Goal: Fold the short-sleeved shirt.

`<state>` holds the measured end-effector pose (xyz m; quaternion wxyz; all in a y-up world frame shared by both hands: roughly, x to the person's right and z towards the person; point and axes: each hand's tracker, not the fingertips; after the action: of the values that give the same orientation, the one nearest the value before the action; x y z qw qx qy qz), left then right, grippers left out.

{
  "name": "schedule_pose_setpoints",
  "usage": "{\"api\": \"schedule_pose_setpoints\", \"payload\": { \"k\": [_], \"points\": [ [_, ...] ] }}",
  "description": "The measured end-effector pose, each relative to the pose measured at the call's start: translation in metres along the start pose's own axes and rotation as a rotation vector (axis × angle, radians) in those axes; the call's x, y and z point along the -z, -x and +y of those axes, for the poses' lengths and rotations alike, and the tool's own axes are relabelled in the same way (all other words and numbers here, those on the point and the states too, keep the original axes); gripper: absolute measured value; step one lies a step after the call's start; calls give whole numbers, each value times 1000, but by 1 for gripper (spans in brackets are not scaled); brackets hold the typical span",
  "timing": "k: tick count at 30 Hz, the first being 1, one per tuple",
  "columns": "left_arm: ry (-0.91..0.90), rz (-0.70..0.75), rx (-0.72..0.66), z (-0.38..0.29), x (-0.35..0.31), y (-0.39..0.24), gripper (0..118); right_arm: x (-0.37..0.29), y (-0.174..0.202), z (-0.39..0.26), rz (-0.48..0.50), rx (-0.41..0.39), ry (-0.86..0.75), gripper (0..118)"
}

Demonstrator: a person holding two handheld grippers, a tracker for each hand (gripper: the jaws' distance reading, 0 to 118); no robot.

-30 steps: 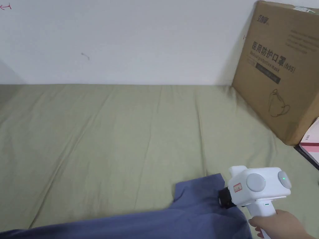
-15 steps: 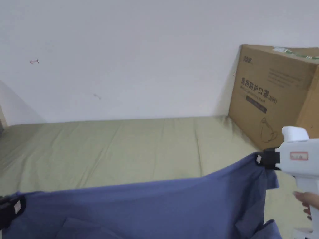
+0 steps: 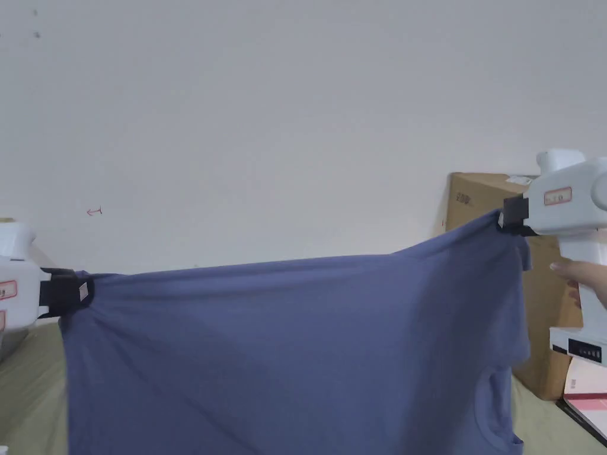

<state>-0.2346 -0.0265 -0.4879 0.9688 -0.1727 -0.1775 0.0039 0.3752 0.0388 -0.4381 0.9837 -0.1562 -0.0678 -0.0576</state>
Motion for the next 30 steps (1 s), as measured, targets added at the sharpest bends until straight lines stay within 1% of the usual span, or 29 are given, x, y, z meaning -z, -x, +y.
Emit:
{"api": "schedule_pose_setpoints", "payload": {
  "k": [3, 8, 14, 19, 21, 23, 27, 29, 30],
  "points": [
    [0, 10, -4, 22, 18, 7, 2, 16, 6, 28, -30, -10, -26, 0],
    [-53, 24, -59, 56, 49, 17, 2, 48, 17, 64, -42, 11, -71, 0],
    [-84, 65, -96, 92, 102, 31, 2, 94, 39, 100, -81, -56, -131, 0],
    [-132, 87, -134, 117, 146, 41, 2, 130, 48, 119, -113, -58, -206, 0],
    [-158, 82, -178, 126, 160, 46, 2, 141, 51, 123, -126, -55, -226, 0],
    [-188, 88, -186, 133, 169, 48, 2, 150, 52, 124, -143, -59, -260, 0],
    [-268, 133, -123, 133, 180, 40, 2, 164, 55, 111, -165, -68, -304, 0],
    [-255, 173, -73, 121, 188, 37, 2, 176, 53, 97, -155, -69, -282, 0],
    [-234, 169, -79, 111, 195, 38, 2, 184, 52, 85, -153, -74, -253, 0]
  ]
}}
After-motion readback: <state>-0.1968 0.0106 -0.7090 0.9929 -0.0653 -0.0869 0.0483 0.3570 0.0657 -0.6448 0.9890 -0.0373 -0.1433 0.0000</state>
